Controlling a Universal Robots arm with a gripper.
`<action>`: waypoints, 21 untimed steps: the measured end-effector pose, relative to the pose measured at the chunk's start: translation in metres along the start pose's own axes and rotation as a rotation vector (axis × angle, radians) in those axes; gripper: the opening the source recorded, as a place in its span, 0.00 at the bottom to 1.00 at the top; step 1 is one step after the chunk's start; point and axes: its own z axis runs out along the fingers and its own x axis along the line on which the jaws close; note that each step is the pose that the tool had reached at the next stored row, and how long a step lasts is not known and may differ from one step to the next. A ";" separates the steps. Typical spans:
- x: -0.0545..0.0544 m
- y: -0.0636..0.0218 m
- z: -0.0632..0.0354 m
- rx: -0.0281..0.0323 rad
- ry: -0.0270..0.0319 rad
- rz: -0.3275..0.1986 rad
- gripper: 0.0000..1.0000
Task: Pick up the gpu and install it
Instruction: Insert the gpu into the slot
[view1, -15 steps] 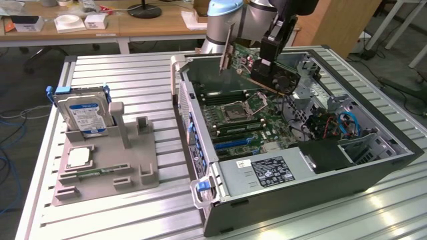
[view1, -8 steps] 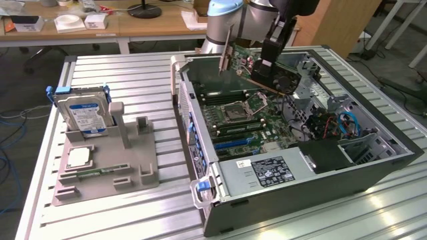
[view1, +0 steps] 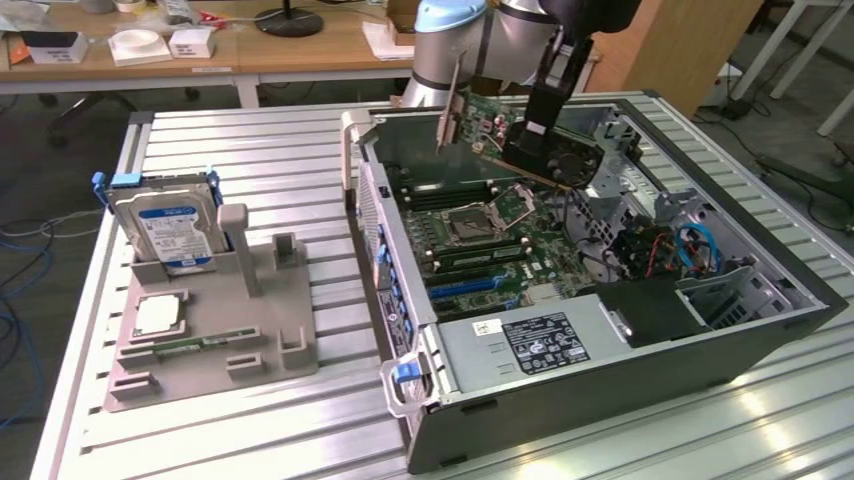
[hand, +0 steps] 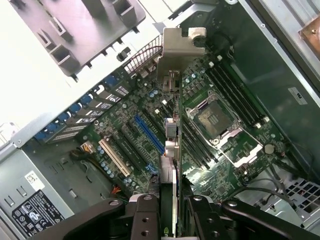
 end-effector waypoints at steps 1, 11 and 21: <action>0.000 -0.0001 0.0000 0.0001 0.0003 -0.008 0.27; 0.000 -0.0004 0.0001 0.0005 0.0041 -0.101 0.27; 0.000 -0.0004 0.0005 0.0049 0.0048 -0.191 0.27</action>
